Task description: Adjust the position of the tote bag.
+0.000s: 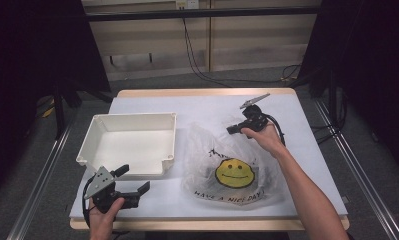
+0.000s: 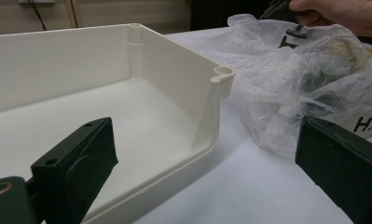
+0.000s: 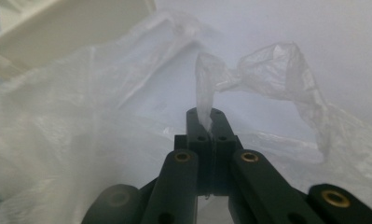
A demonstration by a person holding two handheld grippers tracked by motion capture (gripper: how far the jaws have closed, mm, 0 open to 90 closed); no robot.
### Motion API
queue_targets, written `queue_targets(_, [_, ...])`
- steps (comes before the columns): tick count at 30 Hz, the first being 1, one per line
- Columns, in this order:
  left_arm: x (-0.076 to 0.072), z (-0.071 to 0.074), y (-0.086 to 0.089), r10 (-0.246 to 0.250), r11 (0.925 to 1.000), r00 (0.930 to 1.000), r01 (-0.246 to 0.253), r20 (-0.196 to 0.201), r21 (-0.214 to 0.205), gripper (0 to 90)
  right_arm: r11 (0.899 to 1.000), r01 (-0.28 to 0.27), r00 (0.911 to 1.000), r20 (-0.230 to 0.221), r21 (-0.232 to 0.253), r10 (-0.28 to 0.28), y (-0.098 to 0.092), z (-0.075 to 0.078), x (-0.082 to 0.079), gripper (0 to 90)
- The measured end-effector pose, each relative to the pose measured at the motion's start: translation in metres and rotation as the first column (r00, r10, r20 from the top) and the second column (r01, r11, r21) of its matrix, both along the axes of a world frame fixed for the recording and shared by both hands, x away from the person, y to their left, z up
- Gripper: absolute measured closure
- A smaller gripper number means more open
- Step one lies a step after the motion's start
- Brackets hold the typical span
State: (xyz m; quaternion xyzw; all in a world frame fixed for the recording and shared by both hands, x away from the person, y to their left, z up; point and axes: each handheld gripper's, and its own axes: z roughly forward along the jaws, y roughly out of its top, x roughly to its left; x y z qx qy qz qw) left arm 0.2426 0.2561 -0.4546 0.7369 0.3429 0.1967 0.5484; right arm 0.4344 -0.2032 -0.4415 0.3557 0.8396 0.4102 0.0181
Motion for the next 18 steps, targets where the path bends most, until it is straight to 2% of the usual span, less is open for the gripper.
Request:
queue_targets(2, [0.000, 0.000, 0.000, 0.005, 1.0000, 1.0000, -0.005, -0.005, 0.004, 5.0, 1.000, 0.000, 1.0000, 0.009, 0.031, 0.000, -0.002, 0.005, -0.002, 90.0])
queue_targets(4, [0.001, -0.001, 0.000, -0.029, 0.9995, 0.9992, 0.029, -0.027, -0.007, 7.0, 0.999, 0.000, 0.9997, 0.024, 0.051, -0.001, -0.004, 0.010, -0.004, 90.0])
queue_targets(7, [0.000, -0.001, -0.004, -0.035, 0.9991, 0.9984, 0.036, -0.045, 0.020, 8.2, 0.996, 0.004, 0.9994, 0.035, 0.085, -0.007, -0.010, 0.016, -0.007, 90.0])
queue_targets(9, [0.000, 0.001, -0.006, -0.033, 0.9988, 0.9986, 0.034, -0.041, 0.037, 8.2, 0.994, 0.005, 0.9987, 0.049, 0.106, -0.011, -0.013, 0.020, -0.010, 90.0])
queue_targets(12, [0.000, 0.001, -0.006, -0.031, 0.9992, 0.9982, 0.032, -0.051, 0.024, 8.2, 0.990, -0.006, 0.9972, 0.075, 0.141, -0.005, -0.015, 0.028, -0.016, 90.0])
queue_targets(15, [0.000, 0.002, -0.006, -0.025, 0.9993, 0.9987, 0.026, -0.044, 0.026, 8.3, 0.987, -0.010, 0.9938, 0.111, 0.159, -0.008, -0.017, 0.037, -0.022, 90.0])
queue_targets(17, [0.001, 0.002, -0.006, -0.035, 0.9992, 0.9984, 0.036, -0.044, 0.019, 9.1, 0.984, -0.015, 0.9916, 0.129, 0.179, -0.008, -0.018, 0.042, -0.026, 90.0])
queue_targets(18, [0.002, 0.002, -0.007, -0.055, 0.9981, 0.9970, 0.057, -0.054, 0.022, 9.5, 0.982, -0.020, 0.9907, 0.136, 0.188, -0.006, -0.019, 0.045, -0.027, 90.0])
